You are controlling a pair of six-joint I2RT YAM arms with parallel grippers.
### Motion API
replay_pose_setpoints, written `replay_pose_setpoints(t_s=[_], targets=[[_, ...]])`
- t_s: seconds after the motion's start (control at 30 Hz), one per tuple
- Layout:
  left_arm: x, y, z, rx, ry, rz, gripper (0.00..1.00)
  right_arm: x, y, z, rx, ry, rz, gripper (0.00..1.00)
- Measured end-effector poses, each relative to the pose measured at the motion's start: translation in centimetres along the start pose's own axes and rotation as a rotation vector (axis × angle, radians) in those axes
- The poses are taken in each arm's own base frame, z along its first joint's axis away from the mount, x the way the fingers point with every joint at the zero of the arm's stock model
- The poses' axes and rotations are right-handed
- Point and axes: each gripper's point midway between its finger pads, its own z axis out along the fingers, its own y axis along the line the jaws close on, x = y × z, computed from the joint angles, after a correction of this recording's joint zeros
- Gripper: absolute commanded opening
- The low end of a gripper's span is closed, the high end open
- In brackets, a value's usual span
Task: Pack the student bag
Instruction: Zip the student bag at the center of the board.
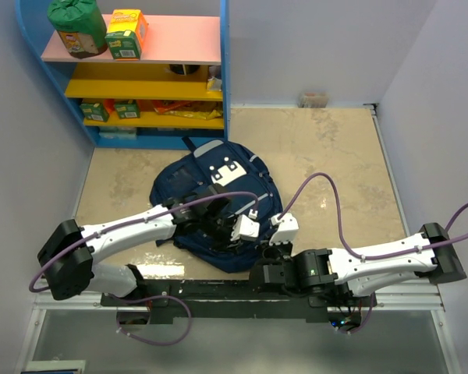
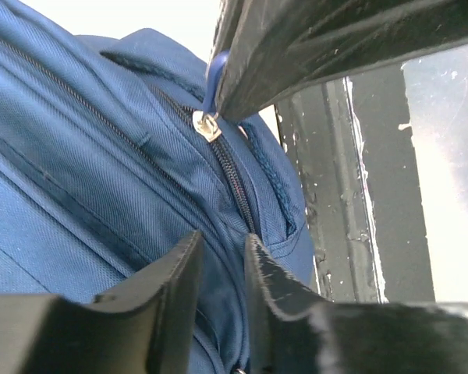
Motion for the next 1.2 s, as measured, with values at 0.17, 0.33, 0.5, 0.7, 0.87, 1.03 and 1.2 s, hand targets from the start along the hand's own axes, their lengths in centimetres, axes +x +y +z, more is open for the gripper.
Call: replay_pose_setpoints(t_s=[0.17,0.33,0.5,0.7,0.87,1.03,1.2], targets=[[0.7,-0.1,0.1,-0.016,-0.004,-0.011,0.03,0.2,0.2,0.0,-0.007,0.006,0.007,0.0],[1.2,-0.3,0.2,-0.021,-0.003,-0.02,0.0,0.3,0.3,0.0,-0.011,0.013,0.013,0.0],[1.1,-0.5,-0.1,-0.021,-0.002,-0.018,0.0,0.4,0.4,0.0,-0.011,0.021,0.031,0.0],[0.1,-1.3,-2.0,-0.004,0.004,0.041,0.0,0.7,0.0,0.1,0.005,0.024,0.068,0.0],[0.1,-3.0,-4.4,0.021,0.023,0.117,0.0,1.0,-0.9,0.7,0.048,0.029,0.07,0.0],[1.3,-4.9,-5.9,0.071,0.065,0.161,0.0,1.6,-1.9,2.1,0.121,0.038,0.047,0.0],[1.6,-5.1,-6.5,0.058,0.075,0.158,0.55,1.5,-2.1,2.5,0.134,0.038,0.018,0.0]])
